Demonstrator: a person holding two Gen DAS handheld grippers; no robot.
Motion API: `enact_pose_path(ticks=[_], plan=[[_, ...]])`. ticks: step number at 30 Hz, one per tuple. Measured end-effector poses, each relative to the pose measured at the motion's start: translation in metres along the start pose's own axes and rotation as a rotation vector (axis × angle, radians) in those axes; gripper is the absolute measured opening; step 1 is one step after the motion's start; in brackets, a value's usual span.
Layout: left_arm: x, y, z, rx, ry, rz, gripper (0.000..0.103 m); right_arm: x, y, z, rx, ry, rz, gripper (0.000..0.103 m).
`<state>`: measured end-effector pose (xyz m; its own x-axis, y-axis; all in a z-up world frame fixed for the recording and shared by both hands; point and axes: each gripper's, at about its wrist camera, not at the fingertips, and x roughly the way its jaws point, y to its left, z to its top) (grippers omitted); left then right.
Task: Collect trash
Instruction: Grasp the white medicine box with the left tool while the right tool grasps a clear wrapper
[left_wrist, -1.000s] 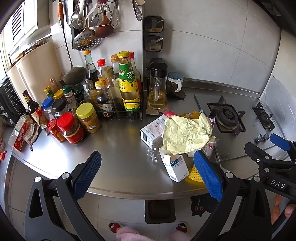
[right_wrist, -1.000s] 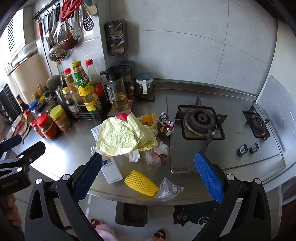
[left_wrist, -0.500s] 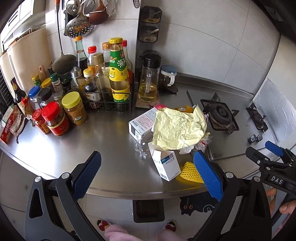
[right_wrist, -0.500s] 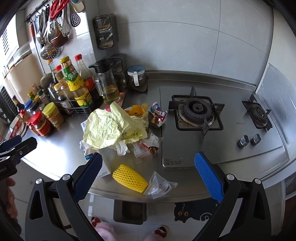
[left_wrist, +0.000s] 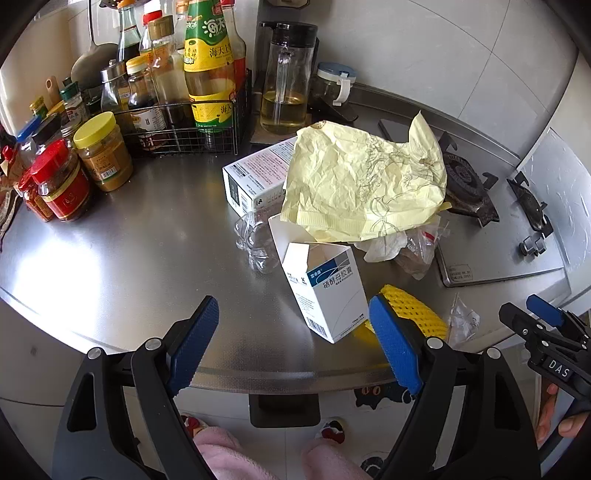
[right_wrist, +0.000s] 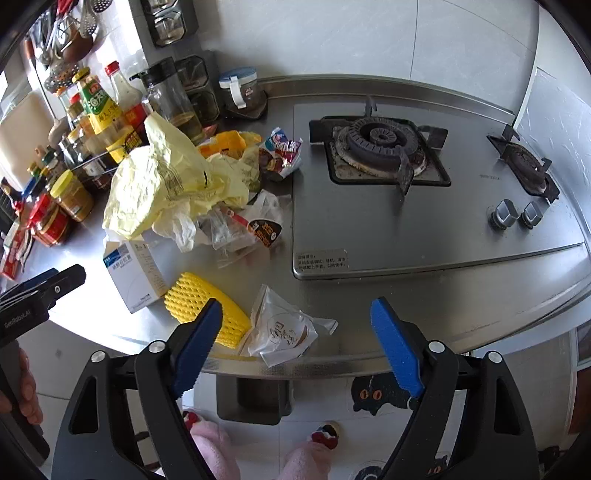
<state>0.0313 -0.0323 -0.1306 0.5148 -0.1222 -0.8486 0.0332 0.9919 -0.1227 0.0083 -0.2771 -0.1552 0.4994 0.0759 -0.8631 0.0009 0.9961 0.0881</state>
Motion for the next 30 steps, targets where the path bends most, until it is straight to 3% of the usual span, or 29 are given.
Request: enact_pose_path(ticks=[2, 13, 21, 24, 30], plan=[[0.012, 0.000, -0.004, -0.005, 0.015, -0.008, 0.079, 0.010, -0.001, -0.006, -0.003, 0.013, 0.015, 0.062], [0.054, -0.002, -0.002, -0.041, 0.035, -0.013, 0.079, 0.044, 0.001, -0.018, 0.008, 0.046, 0.050, 0.061], [0.070, 0.001, 0.002, -0.068, 0.049, -0.072, 0.085, 0.062, 0.005, -0.019, 0.013, 0.071, 0.086, 0.060], [0.075, -0.001, 0.003, -0.070, 0.050, -0.095, 0.085, 0.069, 0.002, -0.020, 0.029, 0.090, 0.107, 0.045], [0.082, -0.002, 0.004, -0.091, 0.054, -0.157, 0.081, 0.072, -0.004, -0.022, 0.057, 0.090, 0.135, 0.033]])
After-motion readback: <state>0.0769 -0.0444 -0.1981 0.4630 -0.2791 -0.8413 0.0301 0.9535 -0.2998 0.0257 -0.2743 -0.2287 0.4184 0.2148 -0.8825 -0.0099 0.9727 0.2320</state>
